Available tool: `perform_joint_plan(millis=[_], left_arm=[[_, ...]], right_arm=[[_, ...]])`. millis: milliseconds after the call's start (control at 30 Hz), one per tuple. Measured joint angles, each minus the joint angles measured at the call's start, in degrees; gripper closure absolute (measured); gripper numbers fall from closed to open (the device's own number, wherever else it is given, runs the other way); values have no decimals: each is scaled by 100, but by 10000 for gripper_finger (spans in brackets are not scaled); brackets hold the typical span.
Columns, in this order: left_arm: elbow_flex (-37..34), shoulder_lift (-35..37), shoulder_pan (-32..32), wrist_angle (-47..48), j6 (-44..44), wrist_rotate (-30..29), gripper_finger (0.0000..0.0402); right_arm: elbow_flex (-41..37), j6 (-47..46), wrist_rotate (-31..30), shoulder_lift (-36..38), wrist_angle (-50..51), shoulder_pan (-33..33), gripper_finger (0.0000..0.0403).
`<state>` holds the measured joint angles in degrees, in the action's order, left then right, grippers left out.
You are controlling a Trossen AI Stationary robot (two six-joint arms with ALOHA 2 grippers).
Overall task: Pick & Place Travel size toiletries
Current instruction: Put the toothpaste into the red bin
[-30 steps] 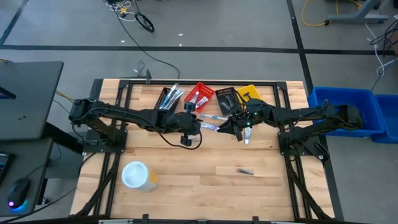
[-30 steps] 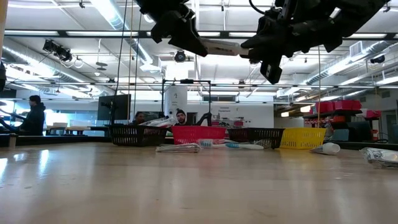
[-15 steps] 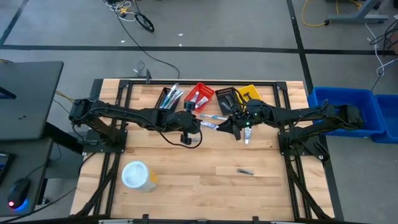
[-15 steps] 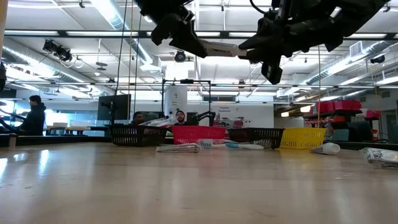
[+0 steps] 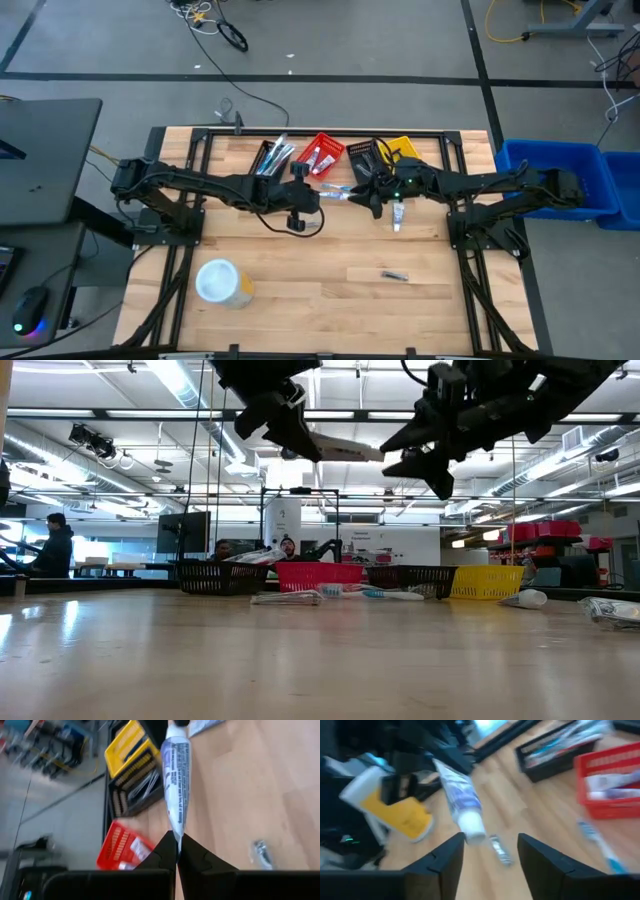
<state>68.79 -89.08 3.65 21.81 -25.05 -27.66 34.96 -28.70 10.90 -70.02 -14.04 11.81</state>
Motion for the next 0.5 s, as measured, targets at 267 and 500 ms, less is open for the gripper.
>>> perform_joint_plan(millis=[267, 500], left_arm=[[0, -51, -316, 433, 945, -370, 398], [-307, -342, -1227, 143, 2560, -258, 398]], right_arm=[[0, 327, -1000, -2, 980, 211, 173], [0, 434, -988, -4, 1192, 239, 177]])
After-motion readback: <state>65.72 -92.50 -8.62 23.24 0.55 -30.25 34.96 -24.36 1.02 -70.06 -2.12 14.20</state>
